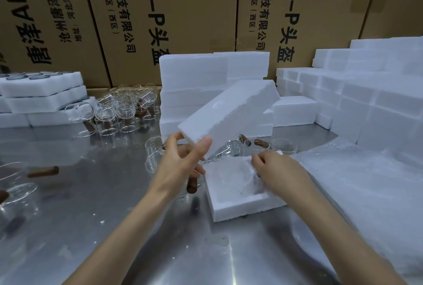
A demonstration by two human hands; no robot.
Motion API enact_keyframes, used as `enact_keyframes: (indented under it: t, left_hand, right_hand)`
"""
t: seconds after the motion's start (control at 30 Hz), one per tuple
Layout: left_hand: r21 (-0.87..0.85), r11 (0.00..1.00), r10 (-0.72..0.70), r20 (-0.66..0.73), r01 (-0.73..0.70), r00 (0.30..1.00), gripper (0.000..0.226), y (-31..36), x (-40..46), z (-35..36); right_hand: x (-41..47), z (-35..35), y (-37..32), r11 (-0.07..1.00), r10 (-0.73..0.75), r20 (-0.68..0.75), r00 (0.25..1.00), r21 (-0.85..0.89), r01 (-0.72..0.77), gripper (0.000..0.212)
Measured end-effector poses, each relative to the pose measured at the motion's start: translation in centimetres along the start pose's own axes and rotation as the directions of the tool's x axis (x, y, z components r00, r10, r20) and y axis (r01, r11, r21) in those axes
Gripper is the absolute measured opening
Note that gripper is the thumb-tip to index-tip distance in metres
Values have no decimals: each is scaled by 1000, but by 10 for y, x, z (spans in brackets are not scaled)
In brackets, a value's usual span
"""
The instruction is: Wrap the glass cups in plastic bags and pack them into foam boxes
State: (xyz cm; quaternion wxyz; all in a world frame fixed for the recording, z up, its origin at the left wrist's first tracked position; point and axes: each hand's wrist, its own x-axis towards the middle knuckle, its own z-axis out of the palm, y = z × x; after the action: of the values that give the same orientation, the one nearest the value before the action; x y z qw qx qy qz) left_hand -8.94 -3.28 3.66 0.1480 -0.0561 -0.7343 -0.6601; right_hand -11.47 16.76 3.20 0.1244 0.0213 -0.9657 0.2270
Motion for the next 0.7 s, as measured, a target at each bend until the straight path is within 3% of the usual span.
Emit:
enact_keyframes:
  t: [0.13, 0.23, 0.33, 0.4, 0.47, 0.57, 0.63, 0.7]
  left_hand:
    - [19, 1000, 9, 17, -9, 1000, 97, 0, 1, 1]
    - [25, 999, 19, 27, -20, 999, 98, 1, -1, 0]
    - [65, 997, 41, 49, -44, 998, 97, 5, -3, -2]
    - [100, 993, 59, 76, -67, 995, 91, 8, -5, -2]
    - [156, 982, 87, 112, -104, 990, 79, 10, -7, -1]
    - [285, 943, 123, 173, -169, 977, 72, 9, -12, 4]
    - [406, 885, 156, 203, -228, 967, 75, 7, -15, 5]
    - [474, 840, 175, 228, -266, 958, 77, 7, -17, 5]
  right_hand:
    - [-4, -3, 1, 990, 5, -74, 997, -143, -16, 39]
    - [-10, 0, 2, 994, -42, -242, 969, -108, 16, 28]
    - [-10, -6, 4, 968, 46, -370, 928, 246, 50, 25]
    - [-8, -19, 7, 813, 168, -409, 897, 572, 109, 24]
    - [-9, -29, 9, 624, 261, -411, 873, 762, 172, 22]
    - [-16, -38, 14, 440, 280, -364, 888, 871, 218, 35]
    - [-19, -38, 19, 415, 266, -307, 914, 892, 179, 38]
    - [-19, -37, 24, 425, 264, -240, 934, 899, 111, 22]
